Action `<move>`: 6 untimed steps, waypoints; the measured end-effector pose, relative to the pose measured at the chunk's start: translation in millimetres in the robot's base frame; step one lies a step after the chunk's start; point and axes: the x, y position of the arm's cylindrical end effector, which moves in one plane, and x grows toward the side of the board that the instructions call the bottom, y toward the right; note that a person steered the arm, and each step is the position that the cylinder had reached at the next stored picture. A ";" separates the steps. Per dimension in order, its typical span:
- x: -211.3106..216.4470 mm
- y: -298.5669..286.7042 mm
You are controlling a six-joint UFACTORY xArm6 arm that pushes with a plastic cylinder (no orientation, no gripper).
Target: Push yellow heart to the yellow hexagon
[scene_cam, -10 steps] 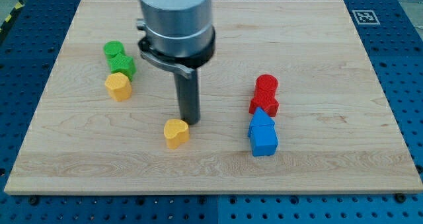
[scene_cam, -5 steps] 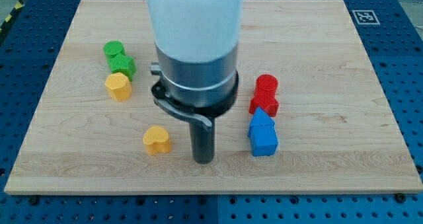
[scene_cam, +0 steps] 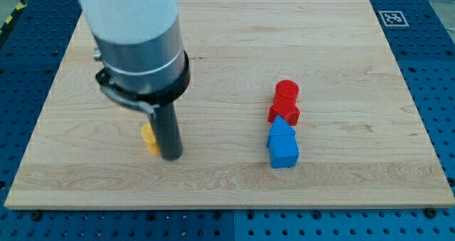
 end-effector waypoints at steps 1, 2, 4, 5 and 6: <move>5.9 -6.3; -18.6 -14.8; -44.5 -24.5; -38.6 -24.4; -37.8 -36.5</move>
